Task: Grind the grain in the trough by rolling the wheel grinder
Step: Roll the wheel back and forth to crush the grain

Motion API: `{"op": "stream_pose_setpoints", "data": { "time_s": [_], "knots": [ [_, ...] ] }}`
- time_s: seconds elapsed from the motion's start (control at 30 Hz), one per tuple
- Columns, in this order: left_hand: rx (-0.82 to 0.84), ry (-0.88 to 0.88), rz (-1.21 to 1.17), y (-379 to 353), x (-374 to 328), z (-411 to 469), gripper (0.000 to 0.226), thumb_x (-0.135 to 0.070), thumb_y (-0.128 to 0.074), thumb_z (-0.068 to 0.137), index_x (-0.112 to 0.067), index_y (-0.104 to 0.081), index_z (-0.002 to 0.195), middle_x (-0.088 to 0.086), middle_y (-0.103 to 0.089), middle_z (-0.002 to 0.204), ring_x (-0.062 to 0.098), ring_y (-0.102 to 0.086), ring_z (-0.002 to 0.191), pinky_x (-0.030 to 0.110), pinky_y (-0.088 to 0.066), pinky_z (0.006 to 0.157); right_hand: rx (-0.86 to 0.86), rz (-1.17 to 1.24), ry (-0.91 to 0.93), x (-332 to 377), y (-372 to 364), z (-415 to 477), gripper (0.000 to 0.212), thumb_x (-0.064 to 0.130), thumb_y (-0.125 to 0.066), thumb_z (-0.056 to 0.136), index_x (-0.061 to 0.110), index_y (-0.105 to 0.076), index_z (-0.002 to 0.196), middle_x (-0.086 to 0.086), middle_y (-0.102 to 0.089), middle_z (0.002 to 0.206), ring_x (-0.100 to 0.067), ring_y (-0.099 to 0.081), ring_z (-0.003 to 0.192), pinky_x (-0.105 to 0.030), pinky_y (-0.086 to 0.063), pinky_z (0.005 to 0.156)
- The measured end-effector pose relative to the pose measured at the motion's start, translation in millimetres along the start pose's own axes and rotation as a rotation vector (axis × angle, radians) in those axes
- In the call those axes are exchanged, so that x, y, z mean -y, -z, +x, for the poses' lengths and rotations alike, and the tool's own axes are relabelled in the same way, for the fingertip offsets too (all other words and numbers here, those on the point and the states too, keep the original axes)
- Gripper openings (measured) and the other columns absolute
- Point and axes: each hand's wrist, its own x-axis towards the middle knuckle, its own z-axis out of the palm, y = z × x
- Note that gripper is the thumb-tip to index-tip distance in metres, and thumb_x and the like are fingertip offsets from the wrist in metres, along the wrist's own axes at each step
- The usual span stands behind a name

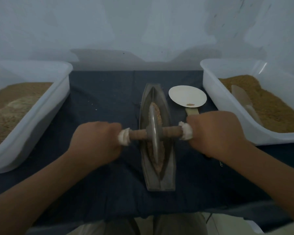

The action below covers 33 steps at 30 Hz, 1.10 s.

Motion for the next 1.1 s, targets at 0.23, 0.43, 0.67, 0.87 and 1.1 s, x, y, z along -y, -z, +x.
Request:
{"op": "stream_pose_setpoints", "data": {
  "time_s": [0.23,0.43,0.67,0.87,1.1],
  "knots": [
    [0.159,0.217,-0.075,-6.6,-0.9,111.6,0.030,-0.045,-0.059,0.088,-0.025,-0.050,0.068,-0.004,-0.059,0.073,0.025,-0.056,0.067,0.033,-0.045,0.063,-0.028,0.131,-0.189,-4.0,1.1,82.5,0.030,0.040,-0.059,0.100,0.025,-0.057,0.074,0.006,-0.057,0.075,-0.018,-0.058,0.071,-0.033,-0.041,0.063],
    [0.087,0.076,-0.008,2.4,-4.9,42.6,0.041,-0.044,-0.070,0.080,-0.028,-0.037,0.062,-0.012,-0.039,0.054,0.016,-0.041,0.046,0.024,-0.027,0.046,0.088,0.174,-0.076,-5.6,1.2,30.2,0.028,0.043,-0.055,0.098,0.036,-0.045,0.073,0.007,-0.063,0.080,-0.014,-0.054,0.065,-0.034,-0.042,0.062],
    [0.007,0.065,0.047,-5.4,-4.9,41.4,0.051,-0.045,-0.072,0.078,-0.030,-0.028,0.060,-0.012,-0.029,0.051,0.021,-0.036,0.044,0.021,-0.018,0.048,0.070,0.093,-0.077,-2.6,-4.0,30.2,0.035,0.052,-0.054,0.096,0.029,-0.048,0.070,0.010,-0.051,0.063,-0.005,-0.042,0.053,-0.027,-0.030,0.049],
    [0.166,0.196,-0.115,-6.5,-2.2,104.4,0.027,-0.042,-0.059,0.088,-0.026,-0.048,0.069,-0.002,-0.064,0.079,0.028,-0.063,0.072,0.034,-0.048,0.065,-0.066,0.092,-0.117,-3.7,4.3,83.0,0.035,0.033,-0.064,0.095,0.027,-0.047,0.065,0.005,-0.051,0.065,-0.011,-0.044,0.056,-0.028,-0.027,0.052],
    [-0.072,-0.070,0.004,9.1,-5.0,12.0,0.060,-0.040,-0.082,0.067,-0.031,-0.023,0.063,-0.014,-0.018,0.051,0.014,-0.019,0.038,0.017,-0.012,0.049,-0.198,0.220,0.032,-0.8,-6.1,-16.7,0.038,0.060,-0.047,0.087,0.039,-0.030,0.061,0.016,-0.029,0.049,0.000,-0.029,0.041,-0.023,-0.029,0.040]
  ]
}}
